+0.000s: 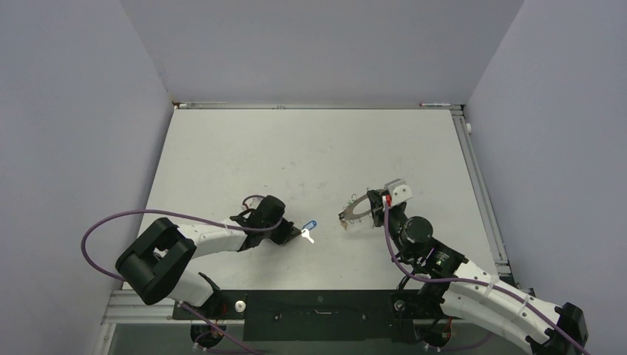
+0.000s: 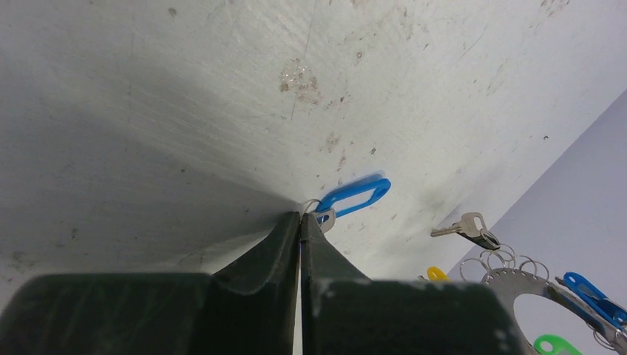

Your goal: Put the keys on the keyring

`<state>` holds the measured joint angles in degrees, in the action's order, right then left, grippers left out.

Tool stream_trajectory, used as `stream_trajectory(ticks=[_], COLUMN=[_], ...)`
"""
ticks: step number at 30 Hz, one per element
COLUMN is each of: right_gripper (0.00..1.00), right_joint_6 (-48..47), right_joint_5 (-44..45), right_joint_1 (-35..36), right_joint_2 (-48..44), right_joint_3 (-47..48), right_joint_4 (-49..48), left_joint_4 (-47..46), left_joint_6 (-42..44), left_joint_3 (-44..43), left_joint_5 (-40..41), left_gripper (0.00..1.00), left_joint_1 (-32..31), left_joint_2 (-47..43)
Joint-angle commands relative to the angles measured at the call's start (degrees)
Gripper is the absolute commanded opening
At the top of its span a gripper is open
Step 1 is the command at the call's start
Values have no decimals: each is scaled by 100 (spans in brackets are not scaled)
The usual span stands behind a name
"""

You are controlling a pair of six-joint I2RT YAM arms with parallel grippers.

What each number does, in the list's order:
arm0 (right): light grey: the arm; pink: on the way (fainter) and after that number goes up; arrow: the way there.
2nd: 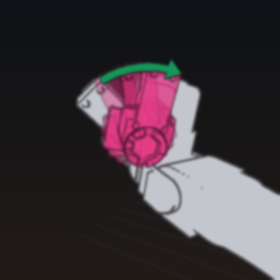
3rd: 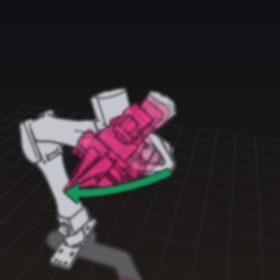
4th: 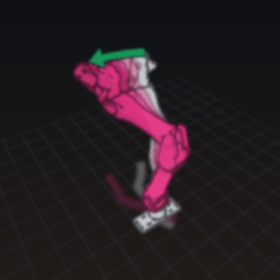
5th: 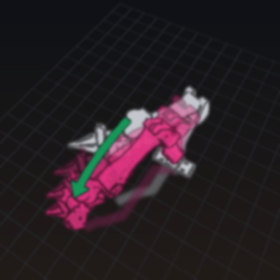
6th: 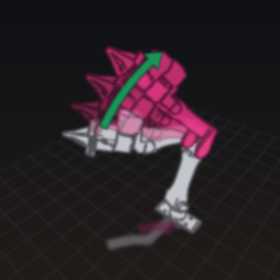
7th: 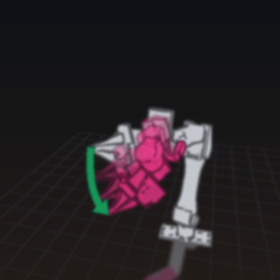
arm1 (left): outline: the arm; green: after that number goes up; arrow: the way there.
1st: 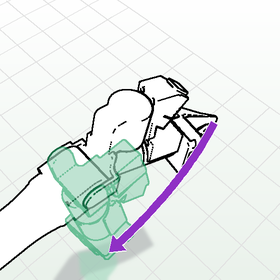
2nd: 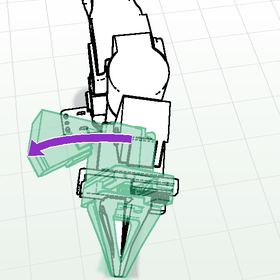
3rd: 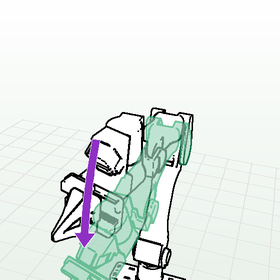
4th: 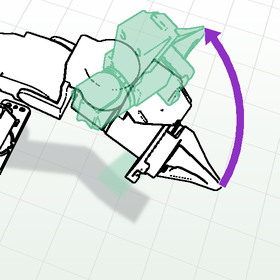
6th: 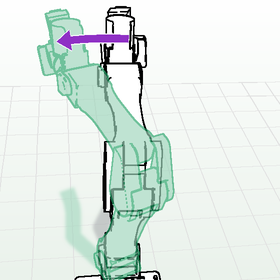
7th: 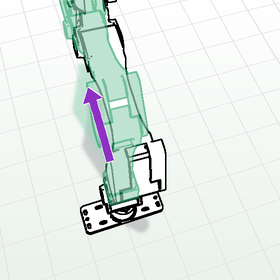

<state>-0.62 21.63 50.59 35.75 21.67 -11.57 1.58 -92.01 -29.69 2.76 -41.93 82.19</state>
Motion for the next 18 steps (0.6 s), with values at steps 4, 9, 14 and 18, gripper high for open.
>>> stream_trajectory(ticks=[4, 9, 14, 18], right_gripper=[5, 5, 5, 5], right_joint_6=[62, 62, 212, 247], right_joint_5=[-65, -224, -387, -539], right_joint_1=[-39, -36, -25, -23], right_joint_2=[-100, -88, -65, -91], right_joint_3=[218, 169, 179, 197], right_joint_4=[-233, -322, -344, -312], left_joint_4=[-217, -167, -167, -371], left_joint_6=[812, 1497, 2045, 2614], left_joint_3=[139, 184, 365, 606], left_joint_5=[439, 743, 1004, 1143], left_gripper=[0, 0, 0, 0], left_joint_1=[52, 55, 67, 63], left_joint_2=[-380, -833, -1315, -1809])
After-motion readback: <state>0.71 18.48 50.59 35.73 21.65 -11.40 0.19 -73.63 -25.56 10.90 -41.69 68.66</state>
